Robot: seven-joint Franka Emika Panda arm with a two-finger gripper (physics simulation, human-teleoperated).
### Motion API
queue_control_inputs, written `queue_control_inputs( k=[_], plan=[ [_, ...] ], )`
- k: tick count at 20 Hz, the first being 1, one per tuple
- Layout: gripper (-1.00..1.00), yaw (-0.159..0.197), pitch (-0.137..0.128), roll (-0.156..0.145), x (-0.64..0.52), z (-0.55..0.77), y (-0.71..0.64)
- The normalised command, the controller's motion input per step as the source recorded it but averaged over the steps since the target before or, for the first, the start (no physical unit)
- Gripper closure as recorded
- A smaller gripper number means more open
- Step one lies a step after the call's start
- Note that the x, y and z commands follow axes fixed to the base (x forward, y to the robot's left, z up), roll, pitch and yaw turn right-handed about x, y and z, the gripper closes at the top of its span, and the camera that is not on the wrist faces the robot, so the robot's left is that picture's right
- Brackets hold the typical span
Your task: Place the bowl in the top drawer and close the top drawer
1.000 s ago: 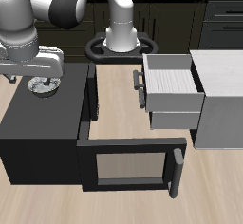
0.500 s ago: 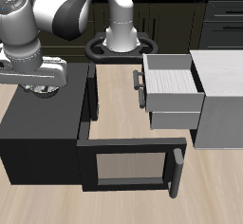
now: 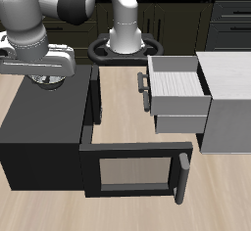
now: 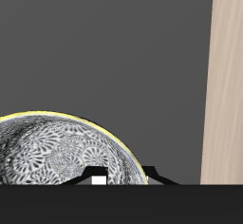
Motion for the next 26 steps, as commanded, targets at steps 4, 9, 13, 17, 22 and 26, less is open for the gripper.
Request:
queue_control_inputs(
  k=[4,9,13,17,22,26],
  plan=[
    [1.00,-0.056,-0.100,-0.006,-0.45,0.41,0.69],
    [1.00,-0.042,-0.056,-0.001,-0.29,0.18,0.40],
    [1.00,-0.034,-0.056,0.010,-0.26,0.12,0.30],
    [1.00,0.035,-0.086,-0.007,-0.40,0.00,0.42],
    [1.00,0.028,-0.053,-0.033,-0.21,0.00,0.20],
    [1.00,0.008,0.024,0.064,-0.12,-0.10,0.32]
  ],
)
